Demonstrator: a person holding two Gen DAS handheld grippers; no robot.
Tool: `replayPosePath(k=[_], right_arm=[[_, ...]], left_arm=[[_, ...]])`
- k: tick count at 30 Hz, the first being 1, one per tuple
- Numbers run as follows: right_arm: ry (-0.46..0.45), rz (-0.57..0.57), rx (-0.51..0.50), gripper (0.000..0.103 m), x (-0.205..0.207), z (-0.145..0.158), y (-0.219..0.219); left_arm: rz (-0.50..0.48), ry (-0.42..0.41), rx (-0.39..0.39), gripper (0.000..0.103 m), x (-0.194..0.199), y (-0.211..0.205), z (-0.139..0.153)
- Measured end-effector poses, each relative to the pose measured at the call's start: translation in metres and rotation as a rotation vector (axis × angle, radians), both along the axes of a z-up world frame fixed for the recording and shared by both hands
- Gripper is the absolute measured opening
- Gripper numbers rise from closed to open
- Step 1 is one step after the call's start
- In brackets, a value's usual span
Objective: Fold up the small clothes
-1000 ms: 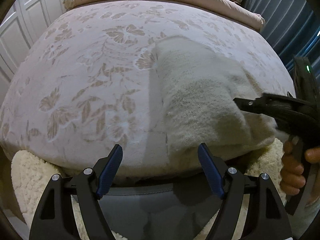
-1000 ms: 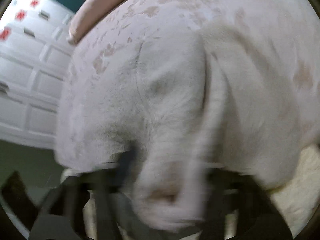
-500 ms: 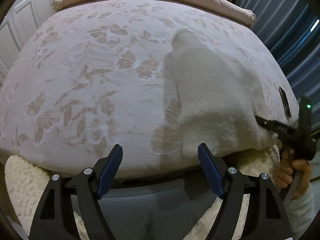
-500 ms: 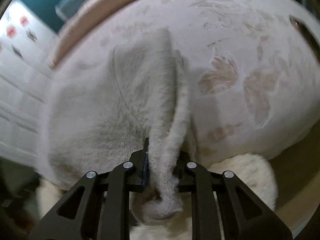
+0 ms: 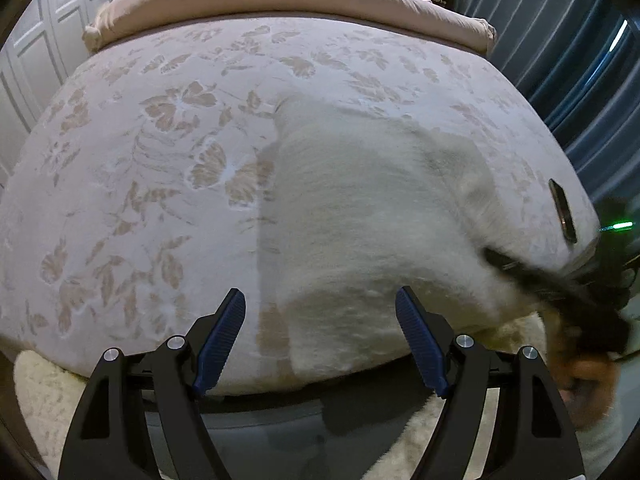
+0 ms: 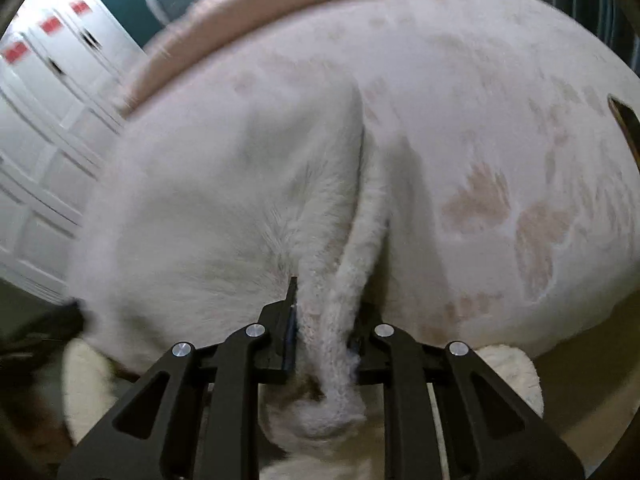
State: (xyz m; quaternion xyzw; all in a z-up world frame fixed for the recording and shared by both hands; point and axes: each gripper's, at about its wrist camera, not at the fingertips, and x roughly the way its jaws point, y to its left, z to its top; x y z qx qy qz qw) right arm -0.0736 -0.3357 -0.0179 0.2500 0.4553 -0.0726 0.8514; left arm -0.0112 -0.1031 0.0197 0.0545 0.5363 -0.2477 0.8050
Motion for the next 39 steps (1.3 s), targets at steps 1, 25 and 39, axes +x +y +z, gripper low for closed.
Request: replayPosePath(k=[1, 25, 39], right_arm=[[-0.035, -0.003, 0.015, 0.02, -0.004, 0.007, 0.0], [0.139, 0.314, -0.13, 0.035, 0.059, -0.022, 0.126], [0.091, -0.169, 0.044, 0.055, 0.006, -0.024, -0.038]], left_arm=[[0.008, -0.004, 0.013, 0.075, 0.001, 0.003, -0.003], [0.178, 0.052, 0.034, 0.075, 0.017, 0.071, -0.015], [-0.012, 0.029, 0.008, 0.075, 0.015, -0.036, -0.025]])
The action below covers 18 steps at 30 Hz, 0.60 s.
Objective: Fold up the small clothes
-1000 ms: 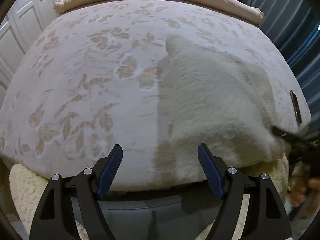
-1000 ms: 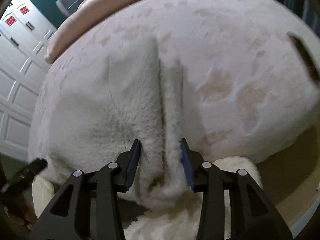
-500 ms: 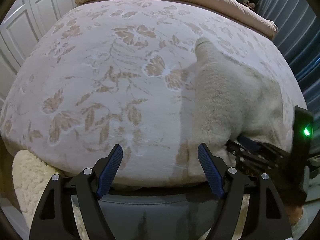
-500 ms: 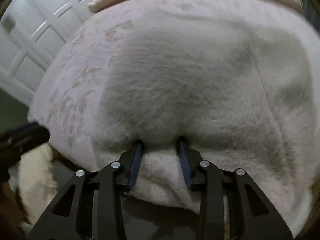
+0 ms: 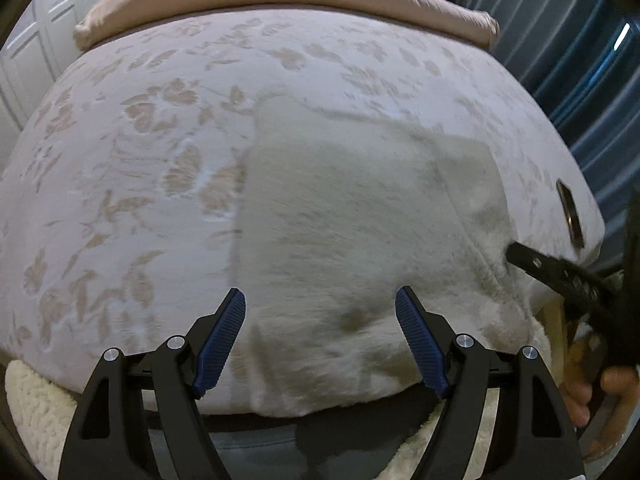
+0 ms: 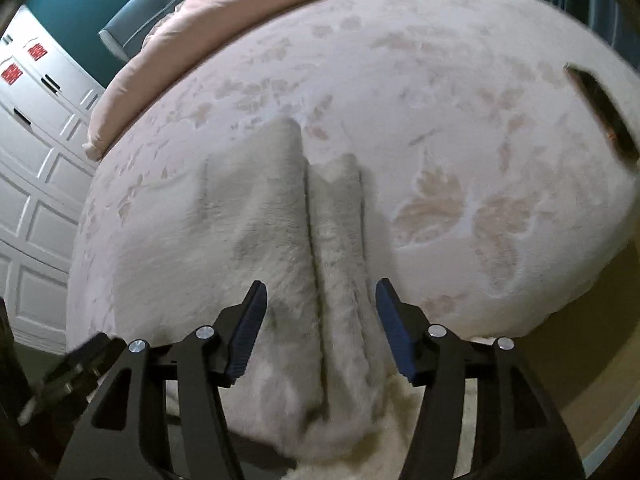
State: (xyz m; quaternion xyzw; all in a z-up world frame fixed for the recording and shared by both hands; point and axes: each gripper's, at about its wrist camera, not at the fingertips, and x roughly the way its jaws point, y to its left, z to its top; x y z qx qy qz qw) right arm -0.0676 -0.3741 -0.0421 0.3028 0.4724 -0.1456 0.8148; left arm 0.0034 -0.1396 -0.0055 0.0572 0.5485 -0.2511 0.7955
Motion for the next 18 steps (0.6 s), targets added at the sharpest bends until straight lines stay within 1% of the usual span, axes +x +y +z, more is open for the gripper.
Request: replayPosePath(k=[1, 3, 4, 5, 7, 8, 9, 10, 11, 12, 13, 14, 15, 18], right_arm=[[0.014, 0.004, 0.004, 0.055, 0.003, -0.007, 0.0], [0.031, 0.048, -0.026, 0.024, 0.013, -0.012, 0.005], [0.033, 0.062, -0.049, 0.021, 0.013, -0.006, 0.007], [0.005, 0.06, -0.051, 0.018, 0.012, 0.003, 0.008], [-0.103, 0.057, -0.051, 0.017, -0.001, 0.031, 0.005], [-0.126, 0.048, -0.061, 0.017, -0.007, 0.039, 0.005], [-0.119, 0.035, -0.067, 0.017, -0.011, 0.036, 0.004], [-0.085, 0.029, -0.07, 0.017, -0.01, 0.025, 0.001], [-0.028, 0.029, -0.071, 0.017, -0.009, 0.007, -0.001], [0.054, 0.038, -0.061, 0.02, -0.002, -0.02, -0.002], [0.06, 0.036, -0.051, 0.021, -0.004, -0.032, -0.002], [0.043, 0.027, -0.049, 0.022, -0.005, -0.029, -0.003], [0.035, 0.024, -0.041, 0.023, -0.006, -0.02, -0.003], [-0.027, -0.023, -0.05, 0.023, -0.02, 0.018, 0.0]], left_arm=[[-0.002, 0.003, 0.018, 0.075, -0.001, -0.004, -0.005], [-0.001, -0.005, 0.054, 0.075, -0.002, -0.008, -0.011], [0.0, -0.011, 0.063, 0.075, -0.003, -0.008, -0.01], [0.001, -0.011, 0.061, 0.075, -0.003, -0.007, -0.008], [0.01, -0.012, 0.049, 0.075, -0.004, -0.004, -0.005], [0.014, -0.012, 0.05, 0.075, -0.004, -0.003, -0.006], [0.015, -0.006, 0.058, 0.075, -0.003, -0.003, -0.009], [0.017, -0.001, 0.067, 0.075, -0.002, -0.003, -0.013], [0.019, 0.011, 0.075, 0.075, -0.001, -0.004, -0.018], [0.018, 0.023, 0.078, 0.076, 0.0, -0.004, -0.022], [0.016, 0.036, 0.081, 0.078, 0.0, -0.006, -0.027], [0.017, 0.027, 0.092, 0.078, -0.001, -0.007, -0.029], [0.014, 0.004, 0.111, 0.078, -0.002, -0.009, -0.029], [0.011, -0.01, 0.123, 0.078, -0.003, -0.009, -0.029]])
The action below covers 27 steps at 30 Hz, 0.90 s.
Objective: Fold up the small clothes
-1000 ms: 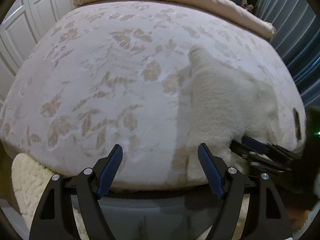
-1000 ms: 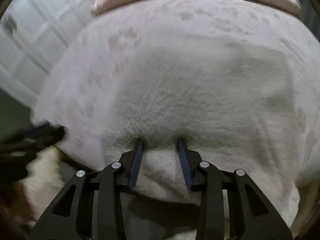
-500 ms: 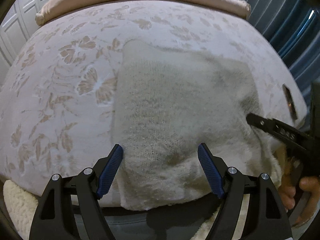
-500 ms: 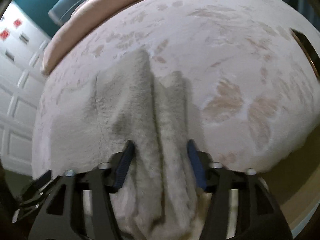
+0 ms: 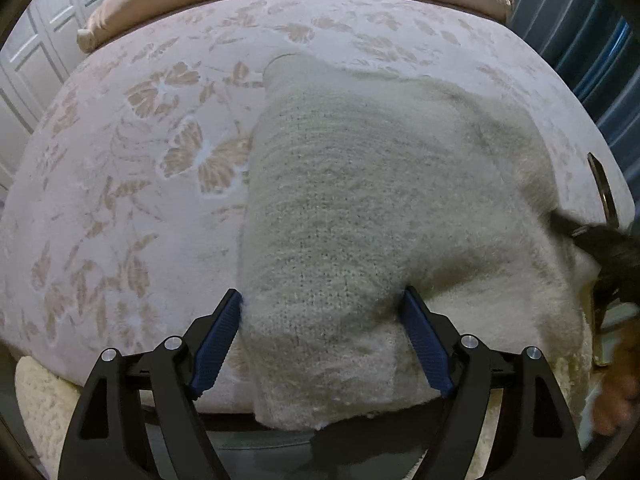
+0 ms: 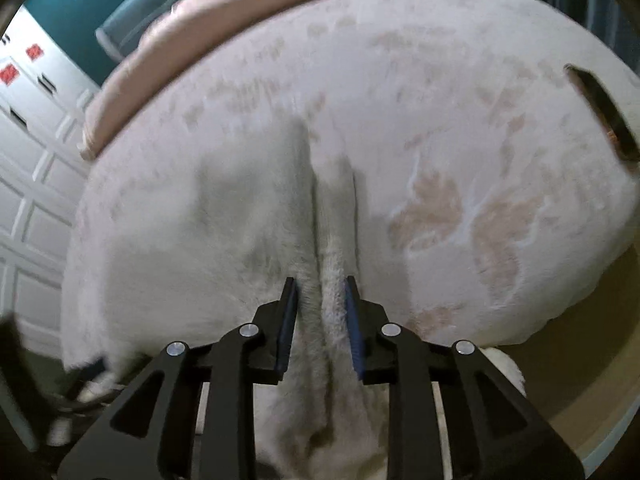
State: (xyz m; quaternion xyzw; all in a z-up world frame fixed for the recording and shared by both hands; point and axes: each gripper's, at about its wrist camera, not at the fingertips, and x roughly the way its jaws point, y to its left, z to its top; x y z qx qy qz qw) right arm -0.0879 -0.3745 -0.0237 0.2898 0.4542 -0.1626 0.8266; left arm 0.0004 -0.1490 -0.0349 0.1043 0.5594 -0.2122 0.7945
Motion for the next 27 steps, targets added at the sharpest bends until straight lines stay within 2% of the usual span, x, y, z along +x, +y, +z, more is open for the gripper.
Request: replayPosePath(k=[2, 4, 6, 9, 10, 12, 14, 16, 18, 20, 21, 22, 24, 25, 26, 27], right_arm=[[-0.057, 0.012, -0.043, 0.023, -0.011, 0.027, 0.011], [-0.064, 0.05, -0.076, 0.023, -0.013, 0.034, 0.021], [-0.016, 0.105, -0.101, 0.023, -0.009, 0.022, 0.035], [0.138, 0.149, -0.09, 0.023, 0.0, -0.035, 0.044], [0.13, 0.135, -0.096, 0.023, -0.002, -0.042, 0.044], [0.118, 0.127, -0.097, 0.025, -0.002, -0.029, 0.045], [0.041, 0.108, -0.067, 0.025, -0.006, -0.001, 0.043], [0.002, 0.115, -0.052, 0.025, -0.011, 0.011, 0.043], [0.032, 0.136, -0.064, 0.027, -0.01, 0.001, 0.043], [0.123, 0.124, -0.086, 0.03, -0.01, -0.019, 0.041], [0.128, 0.11, -0.071, 0.03, -0.016, -0.021, 0.039], [0.097, 0.083, -0.02, 0.031, -0.025, -0.019, 0.034], [0.045, 0.033, 0.031, 0.044, -0.039, -0.009, 0.027], [0.034, 0.018, 0.023, 0.048, -0.044, -0.005, 0.024], [0.028, 0.007, 0.011, 0.058, -0.048, -0.001, 0.022], [0.028, 0.006, 0.007, 0.061, -0.05, 0.0, 0.022]], left_arm=[[0.004, 0.001, -0.006, 0.078, -0.001, 0.001, -0.001], [0.003, -0.004, -0.002, 0.078, -0.002, 0.0, -0.001], [0.003, -0.01, 0.004, 0.078, -0.003, -0.001, -0.001], [0.002, -0.015, 0.01, 0.079, -0.005, -0.003, -0.001], [-0.004, -0.007, 0.011, 0.08, -0.005, -0.004, -0.002], [-0.002, -0.016, 0.017, 0.08, -0.007, -0.004, -0.001], [-0.001, -0.014, 0.014, 0.08, -0.006, -0.003, -0.001], [0.006, -0.007, 0.006, 0.08, -0.005, -0.002, -0.001], [0.003, -0.009, 0.009, 0.08, -0.006, -0.001, -0.001], [0.003, -0.007, 0.008, 0.08, -0.005, 0.001, -0.001], [0.001, -0.004, 0.005, 0.08, -0.005, 0.003, 0.0], [0.002, -0.004, 0.003, 0.08, -0.005, 0.002, 0.001], [0.009, -0.001, -0.005, 0.08, -0.006, 0.008, 0.005], [0.017, 0.003, -0.015, 0.079, -0.006, 0.012, 0.007], [0.024, 0.005, -0.025, 0.079, -0.007, 0.016, 0.01], [0.036, 0.003, -0.033, 0.079, -0.007, 0.022, 0.011]])
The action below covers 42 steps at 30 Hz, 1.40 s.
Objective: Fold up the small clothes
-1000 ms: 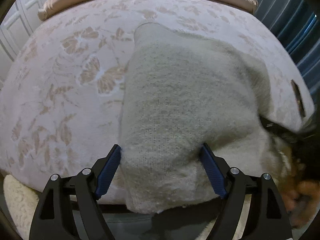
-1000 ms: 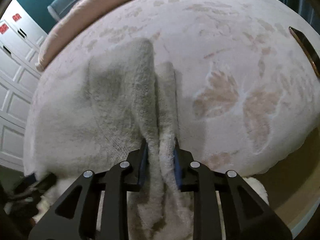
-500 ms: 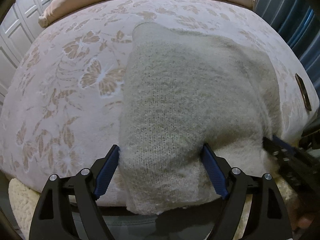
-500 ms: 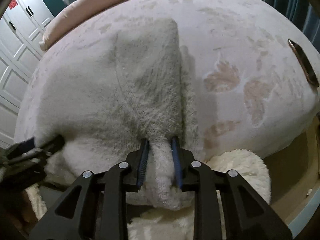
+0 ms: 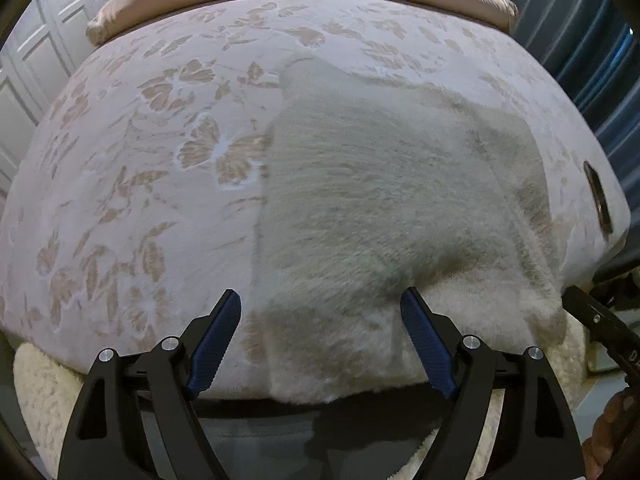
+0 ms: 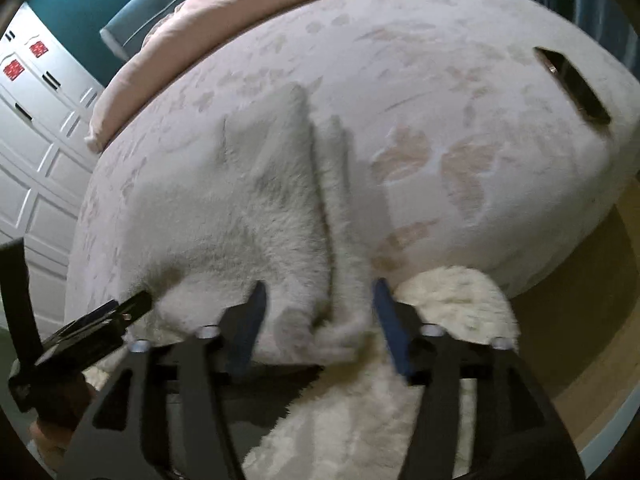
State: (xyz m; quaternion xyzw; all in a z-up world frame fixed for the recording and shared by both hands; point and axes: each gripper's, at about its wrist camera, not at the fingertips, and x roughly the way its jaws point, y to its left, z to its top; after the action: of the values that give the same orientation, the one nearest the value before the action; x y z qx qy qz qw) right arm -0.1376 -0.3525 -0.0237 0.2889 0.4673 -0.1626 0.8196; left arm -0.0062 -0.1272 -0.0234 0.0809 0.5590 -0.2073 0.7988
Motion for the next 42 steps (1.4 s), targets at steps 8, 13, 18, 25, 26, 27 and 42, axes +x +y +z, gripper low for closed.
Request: replayPosePath(k=[8, 13, 18, 25, 26, 27, 42], right_arm=[[0.062, 0.051, 0.057, 0.032, 0.012, -0.03, 0.013], [-0.214, 0.136, -0.023, 0.017, 0.009, 0.055, 0.03], [-0.172, 0.117, -0.095, 0.017, 0.004, 0.049, 0.015], [-0.089, 0.016, 0.077, 0.018, 0.003, 0.002, -0.013], [-0.106, 0.027, 0.061, 0.018, 0.004, 0.01, -0.012], [-0.109, 0.04, 0.048, 0.019, 0.005, 0.012, -0.01], [-0.014, 0.035, -0.156, 0.04, 0.023, 0.021, -0.007]], left_arm=[[0.054, -0.008, -0.017, 0.079, -0.004, 0.024, 0.012], [0.053, -0.022, -0.032, 0.079, -0.007, 0.028, 0.023], [0.021, -0.046, -0.033, 0.079, -0.011, 0.017, 0.028], [-0.002, -0.035, 0.004, 0.079, -0.014, 0.004, 0.021], [-0.003, -0.032, 0.003, 0.079, -0.014, 0.003, 0.019], [-0.002, -0.026, 0.003, 0.079, -0.014, 0.002, 0.018], [-0.001, -0.028, 0.036, 0.079, -0.012, -0.005, 0.01]])
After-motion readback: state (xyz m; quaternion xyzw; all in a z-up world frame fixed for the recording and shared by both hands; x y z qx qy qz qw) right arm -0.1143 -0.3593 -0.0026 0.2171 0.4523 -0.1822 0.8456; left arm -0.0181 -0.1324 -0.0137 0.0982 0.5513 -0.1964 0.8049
